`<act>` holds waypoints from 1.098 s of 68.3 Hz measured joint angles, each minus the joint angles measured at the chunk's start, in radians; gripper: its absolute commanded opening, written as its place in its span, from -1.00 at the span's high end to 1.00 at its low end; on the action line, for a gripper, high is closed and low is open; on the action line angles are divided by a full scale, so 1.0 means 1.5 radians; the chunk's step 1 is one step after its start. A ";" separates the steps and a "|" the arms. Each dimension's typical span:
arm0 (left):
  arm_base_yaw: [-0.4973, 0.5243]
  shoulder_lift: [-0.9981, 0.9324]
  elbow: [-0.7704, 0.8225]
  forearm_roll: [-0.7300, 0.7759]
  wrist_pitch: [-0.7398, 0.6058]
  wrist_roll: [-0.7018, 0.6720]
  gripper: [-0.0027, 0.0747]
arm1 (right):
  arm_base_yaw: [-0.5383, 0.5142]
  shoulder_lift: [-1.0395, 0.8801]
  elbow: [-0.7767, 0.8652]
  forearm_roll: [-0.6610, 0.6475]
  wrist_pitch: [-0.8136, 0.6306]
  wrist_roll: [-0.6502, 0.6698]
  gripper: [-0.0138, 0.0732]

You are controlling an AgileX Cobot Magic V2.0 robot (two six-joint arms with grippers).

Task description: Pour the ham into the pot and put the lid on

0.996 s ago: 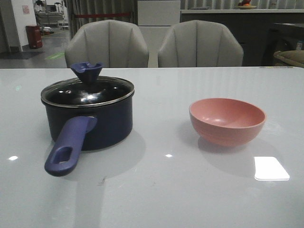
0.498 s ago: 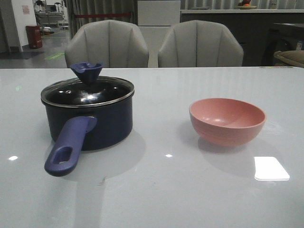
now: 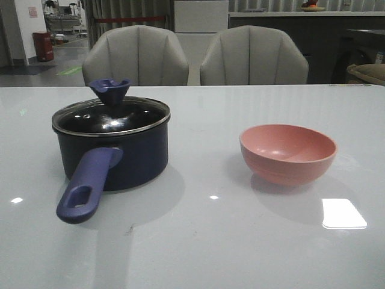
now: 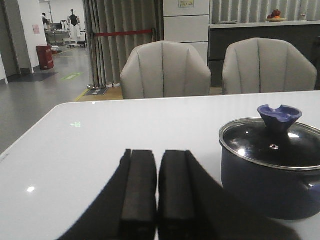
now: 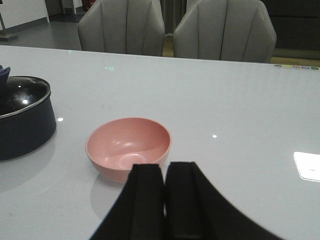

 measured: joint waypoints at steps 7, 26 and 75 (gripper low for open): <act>0.000 0.000 0.012 0.000 -0.020 0.000 0.62 | 0.000 0.000 0.000 0.000 0.000 0.000 0.32; 0.000 0.000 0.012 -0.001 -0.049 0.000 0.62 | 0.000 0.000 0.000 0.000 0.000 0.000 0.32; 0.000 0.000 0.012 -0.002 -0.048 0.000 0.62 | 0.000 0.000 0.000 0.000 0.000 0.000 0.32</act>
